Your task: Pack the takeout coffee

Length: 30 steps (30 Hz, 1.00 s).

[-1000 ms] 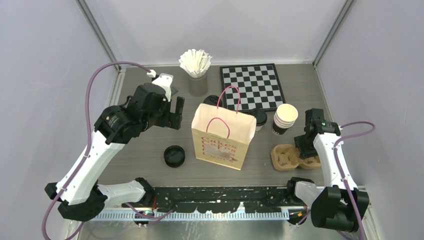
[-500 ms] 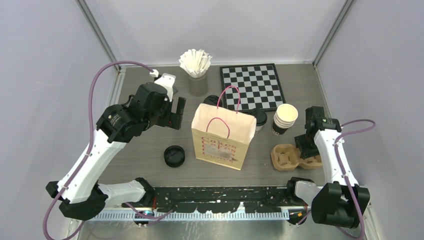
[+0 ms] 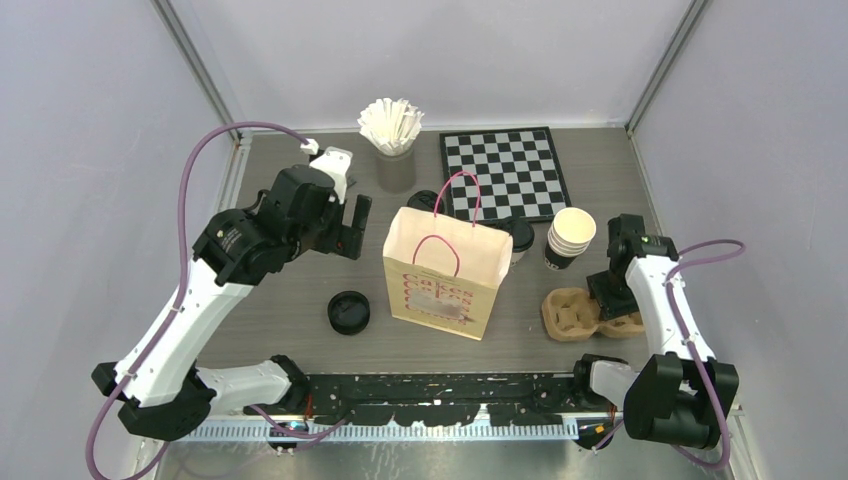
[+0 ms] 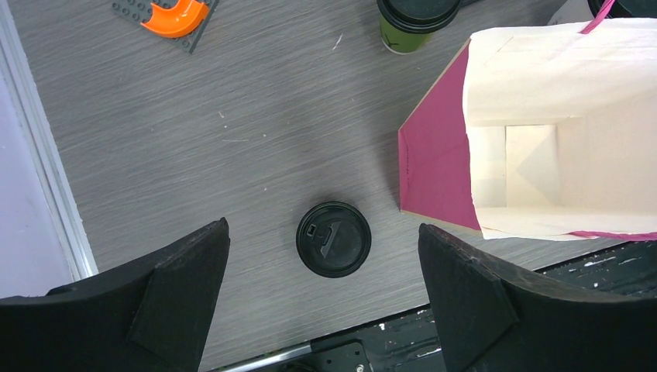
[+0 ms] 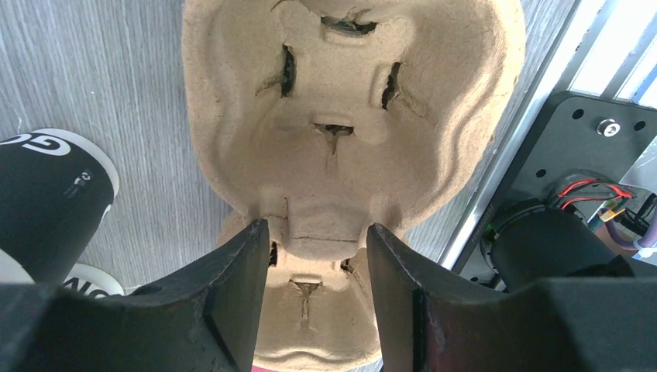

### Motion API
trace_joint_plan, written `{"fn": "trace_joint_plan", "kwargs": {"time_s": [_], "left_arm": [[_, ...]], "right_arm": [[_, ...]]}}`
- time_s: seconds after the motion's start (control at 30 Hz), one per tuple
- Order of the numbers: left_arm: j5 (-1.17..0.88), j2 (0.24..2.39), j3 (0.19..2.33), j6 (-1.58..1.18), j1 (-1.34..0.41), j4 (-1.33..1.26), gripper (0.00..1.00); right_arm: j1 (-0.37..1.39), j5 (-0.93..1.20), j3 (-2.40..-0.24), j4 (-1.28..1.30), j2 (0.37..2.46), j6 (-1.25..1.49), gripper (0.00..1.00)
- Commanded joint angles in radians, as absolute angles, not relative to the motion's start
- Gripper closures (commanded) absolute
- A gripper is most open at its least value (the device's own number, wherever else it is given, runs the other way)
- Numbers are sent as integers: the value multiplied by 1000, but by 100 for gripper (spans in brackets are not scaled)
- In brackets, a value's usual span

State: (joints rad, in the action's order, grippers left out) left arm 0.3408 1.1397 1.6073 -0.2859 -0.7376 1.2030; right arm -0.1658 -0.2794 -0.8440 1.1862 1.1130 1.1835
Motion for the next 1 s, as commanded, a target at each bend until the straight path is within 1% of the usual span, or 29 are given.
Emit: {"fn": "trace_joint_plan", "kwargs": {"time_s": [0.0,0.1,0.27,0.47,0.97], "left_arm": [[354,1141,1619,-274,-738,1178,7],[356,1144,1623,-272,-738,1177,7],[360,1143,1624,-267,-739,1177,7],[358,1147,1616,-267,-738,1168,7],[348,1139,1589,-246,-738,1145,7]], "right_arm": [[-169,-312,-824,1149,1118,1201,46],[-169,-314,-820,1137,1128,1200,48],[-170,-318,-837,1139,1123,1186,56],[-170,-308,-871,1160,1096,1180,63],[-170,-331,-966,1219,1097,1133,64]]}}
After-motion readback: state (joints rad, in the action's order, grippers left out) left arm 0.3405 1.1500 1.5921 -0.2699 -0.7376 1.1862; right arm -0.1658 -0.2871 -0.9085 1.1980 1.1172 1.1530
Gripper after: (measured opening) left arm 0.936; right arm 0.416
